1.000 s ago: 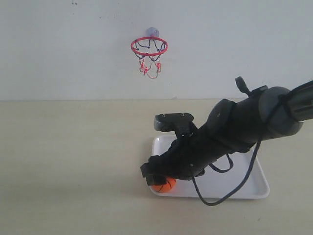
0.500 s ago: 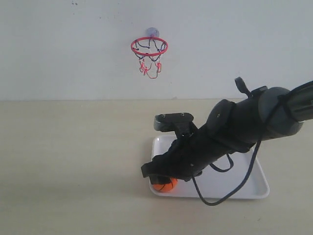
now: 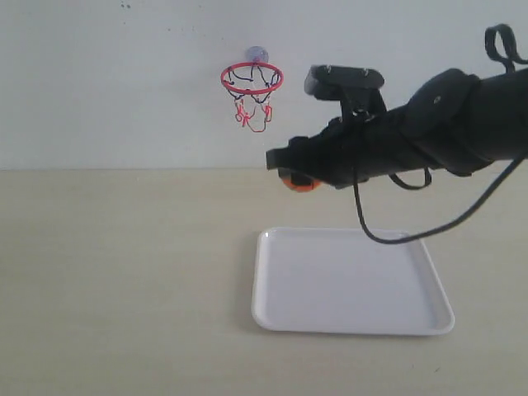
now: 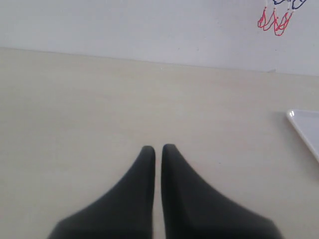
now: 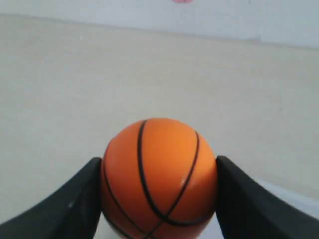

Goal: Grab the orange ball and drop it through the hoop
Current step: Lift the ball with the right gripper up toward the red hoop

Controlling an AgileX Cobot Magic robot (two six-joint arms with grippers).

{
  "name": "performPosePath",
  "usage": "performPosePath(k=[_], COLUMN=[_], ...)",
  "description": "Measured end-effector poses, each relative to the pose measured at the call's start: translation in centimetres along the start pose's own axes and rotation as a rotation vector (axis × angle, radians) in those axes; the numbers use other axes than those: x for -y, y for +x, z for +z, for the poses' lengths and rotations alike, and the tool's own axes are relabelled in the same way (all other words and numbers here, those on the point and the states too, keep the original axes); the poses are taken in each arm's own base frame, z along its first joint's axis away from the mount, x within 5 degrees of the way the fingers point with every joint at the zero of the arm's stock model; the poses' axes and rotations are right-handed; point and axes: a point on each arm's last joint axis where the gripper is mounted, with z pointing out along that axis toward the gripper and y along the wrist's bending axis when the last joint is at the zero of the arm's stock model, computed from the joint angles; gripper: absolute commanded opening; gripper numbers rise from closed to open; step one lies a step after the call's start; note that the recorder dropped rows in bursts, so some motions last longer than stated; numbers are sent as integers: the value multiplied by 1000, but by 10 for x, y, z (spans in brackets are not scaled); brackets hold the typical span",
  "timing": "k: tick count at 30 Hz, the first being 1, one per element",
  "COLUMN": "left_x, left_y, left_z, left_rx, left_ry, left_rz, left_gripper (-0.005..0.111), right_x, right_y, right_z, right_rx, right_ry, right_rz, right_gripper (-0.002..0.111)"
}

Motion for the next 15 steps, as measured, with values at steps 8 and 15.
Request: performPosePath(k=[8,15], left_x=[0,0], left_y=[0,0], left_z=[0,0], left_rx=[0,0], left_ry=[0,0], left_rz=[0,0], left_gripper=[4,4], right_x=[-1,4], right_y=[-64,-91], right_z=[13,47], right_rx=[128,150], right_ry=[-55,-106], right_rz=[42,78], right_gripper=[0,0])
